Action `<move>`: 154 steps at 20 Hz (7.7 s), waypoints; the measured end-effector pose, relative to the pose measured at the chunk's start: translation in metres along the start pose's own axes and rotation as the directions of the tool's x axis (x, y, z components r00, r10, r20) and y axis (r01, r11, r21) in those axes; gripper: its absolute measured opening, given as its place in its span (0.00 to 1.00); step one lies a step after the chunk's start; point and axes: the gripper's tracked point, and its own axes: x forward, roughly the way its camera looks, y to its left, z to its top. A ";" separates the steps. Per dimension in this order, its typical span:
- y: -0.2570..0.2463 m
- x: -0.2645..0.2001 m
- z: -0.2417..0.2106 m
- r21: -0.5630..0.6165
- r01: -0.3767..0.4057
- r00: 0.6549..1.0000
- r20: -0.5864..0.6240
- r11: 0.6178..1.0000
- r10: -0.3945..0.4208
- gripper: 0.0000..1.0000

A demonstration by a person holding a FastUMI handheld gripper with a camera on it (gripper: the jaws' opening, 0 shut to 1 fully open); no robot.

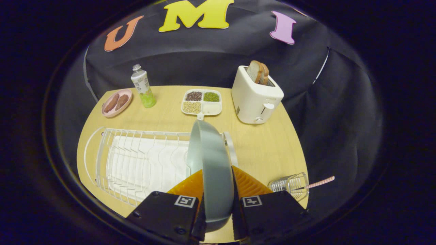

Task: Take the plate from the dish rack, then take the spoon from the basket and place it into the plate.

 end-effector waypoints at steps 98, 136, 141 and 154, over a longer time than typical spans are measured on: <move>-0.207 -0.089 -0.102 0.218 -0.199 0.654 0.756 0.955 -0.036 0.08; 0.103 -0.061 -0.218 -0.039 -0.372 0.702 0.641 0.927 0.309 0.17; 0.072 -0.070 -0.212 0.003 -0.335 0.681 0.692 0.942 0.240 0.43; -0.010 -0.112 -0.203 0.045 -0.248 0.611 0.783 0.968 0.120 0.94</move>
